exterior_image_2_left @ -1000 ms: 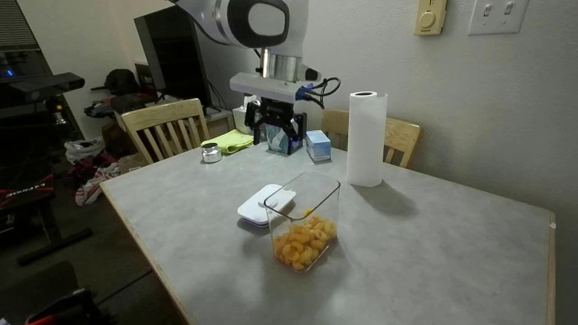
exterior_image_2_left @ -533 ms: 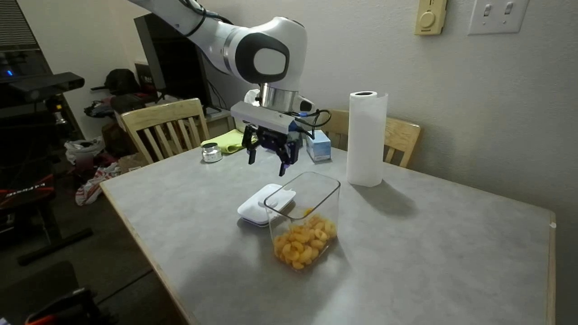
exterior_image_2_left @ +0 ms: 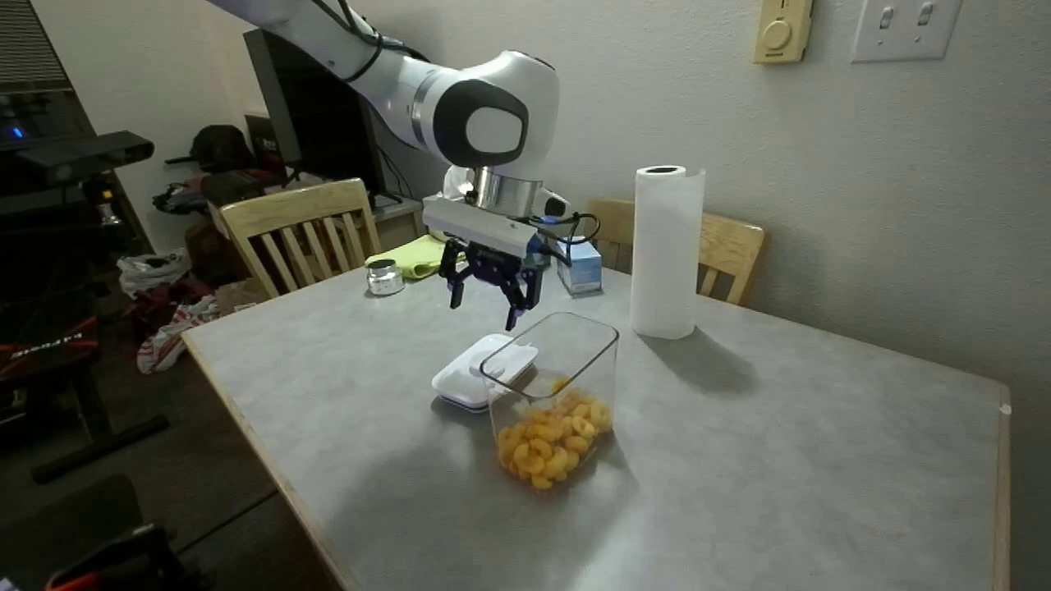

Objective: Put the lid on the clear storage bowl then push the button on the lid

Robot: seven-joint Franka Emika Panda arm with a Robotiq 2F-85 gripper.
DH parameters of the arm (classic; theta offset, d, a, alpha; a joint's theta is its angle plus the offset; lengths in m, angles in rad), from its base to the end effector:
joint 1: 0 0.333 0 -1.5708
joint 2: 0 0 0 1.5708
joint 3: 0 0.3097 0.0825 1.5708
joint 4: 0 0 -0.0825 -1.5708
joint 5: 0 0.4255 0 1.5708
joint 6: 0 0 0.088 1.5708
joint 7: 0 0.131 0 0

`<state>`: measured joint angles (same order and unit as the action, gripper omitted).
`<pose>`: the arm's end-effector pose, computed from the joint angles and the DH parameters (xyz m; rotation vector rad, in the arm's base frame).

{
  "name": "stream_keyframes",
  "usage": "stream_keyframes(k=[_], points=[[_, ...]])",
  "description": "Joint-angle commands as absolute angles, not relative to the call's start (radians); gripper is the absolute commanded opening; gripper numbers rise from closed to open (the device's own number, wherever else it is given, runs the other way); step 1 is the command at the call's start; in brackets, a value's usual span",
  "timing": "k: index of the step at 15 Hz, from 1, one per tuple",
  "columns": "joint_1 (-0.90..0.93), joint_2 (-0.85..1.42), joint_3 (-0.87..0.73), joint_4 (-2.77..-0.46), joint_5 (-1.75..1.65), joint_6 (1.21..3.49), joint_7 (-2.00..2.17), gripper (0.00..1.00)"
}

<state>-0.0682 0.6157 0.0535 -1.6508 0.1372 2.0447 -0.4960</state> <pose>0.6835 -0.0017 0.1831 -2.8746 -0.5806 0.2612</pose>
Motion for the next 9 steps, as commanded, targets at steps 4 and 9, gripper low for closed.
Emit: stream_keyframes(k=[4,9], points=[[-0.069,0.699,0.065,-1.620,0.127,2.050,-0.404,1.00],[-0.053,0.779,0.048,-1.589,0.101,2.049,-0.290,1.00]])
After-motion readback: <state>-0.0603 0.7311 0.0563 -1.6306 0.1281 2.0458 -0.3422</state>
